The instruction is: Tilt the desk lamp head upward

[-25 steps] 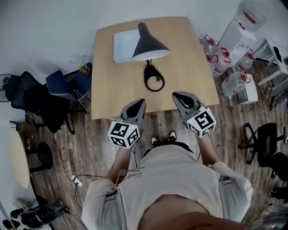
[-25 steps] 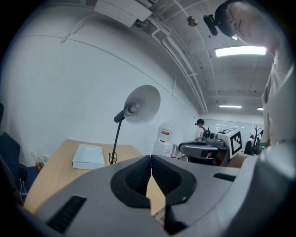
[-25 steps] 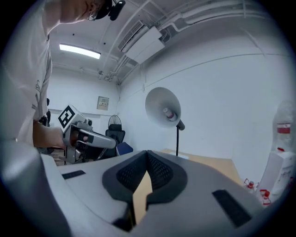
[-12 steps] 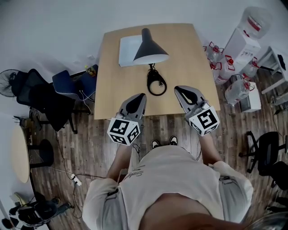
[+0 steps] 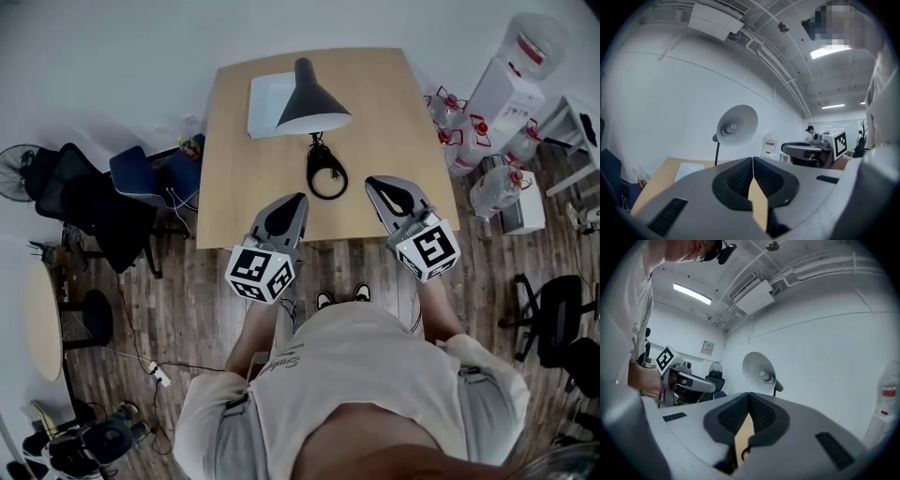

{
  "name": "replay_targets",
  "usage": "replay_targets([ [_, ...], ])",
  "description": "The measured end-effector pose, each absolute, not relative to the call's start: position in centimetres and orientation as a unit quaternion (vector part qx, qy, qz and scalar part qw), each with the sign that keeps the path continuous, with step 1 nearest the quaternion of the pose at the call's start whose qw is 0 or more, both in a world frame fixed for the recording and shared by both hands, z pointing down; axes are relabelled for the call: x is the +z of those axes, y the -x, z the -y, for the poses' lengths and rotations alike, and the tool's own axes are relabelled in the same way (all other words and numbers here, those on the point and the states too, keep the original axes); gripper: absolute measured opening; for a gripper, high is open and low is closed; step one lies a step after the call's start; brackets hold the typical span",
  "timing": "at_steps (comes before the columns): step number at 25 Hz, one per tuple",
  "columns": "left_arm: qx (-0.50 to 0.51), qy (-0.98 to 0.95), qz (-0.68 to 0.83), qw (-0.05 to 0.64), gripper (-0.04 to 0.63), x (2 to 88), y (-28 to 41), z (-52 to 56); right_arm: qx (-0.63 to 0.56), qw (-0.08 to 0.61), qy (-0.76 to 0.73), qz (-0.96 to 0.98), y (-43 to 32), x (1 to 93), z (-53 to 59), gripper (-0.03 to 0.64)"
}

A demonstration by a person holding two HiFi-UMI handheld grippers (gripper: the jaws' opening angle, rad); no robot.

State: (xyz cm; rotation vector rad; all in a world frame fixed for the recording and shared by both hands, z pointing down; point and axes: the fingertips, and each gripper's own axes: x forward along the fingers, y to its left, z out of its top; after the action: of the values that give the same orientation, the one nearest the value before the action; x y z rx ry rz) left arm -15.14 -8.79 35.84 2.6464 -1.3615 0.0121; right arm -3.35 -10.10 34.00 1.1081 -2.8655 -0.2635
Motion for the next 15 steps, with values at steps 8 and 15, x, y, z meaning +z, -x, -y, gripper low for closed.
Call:
replay_targets([
  [8,0.0,-0.882,0.464,0.083,0.017,35.7,15.6,8.6,-0.073,0.025,-0.364,0.928,2.8,34.4,10.4,-0.005],
  [15,0.0,-0.879,0.467,0.09,0.017,35.8,16.5,8.6,-0.075,0.023,-0.358,0.931,3.6,33.9,10.8,-0.003],
])
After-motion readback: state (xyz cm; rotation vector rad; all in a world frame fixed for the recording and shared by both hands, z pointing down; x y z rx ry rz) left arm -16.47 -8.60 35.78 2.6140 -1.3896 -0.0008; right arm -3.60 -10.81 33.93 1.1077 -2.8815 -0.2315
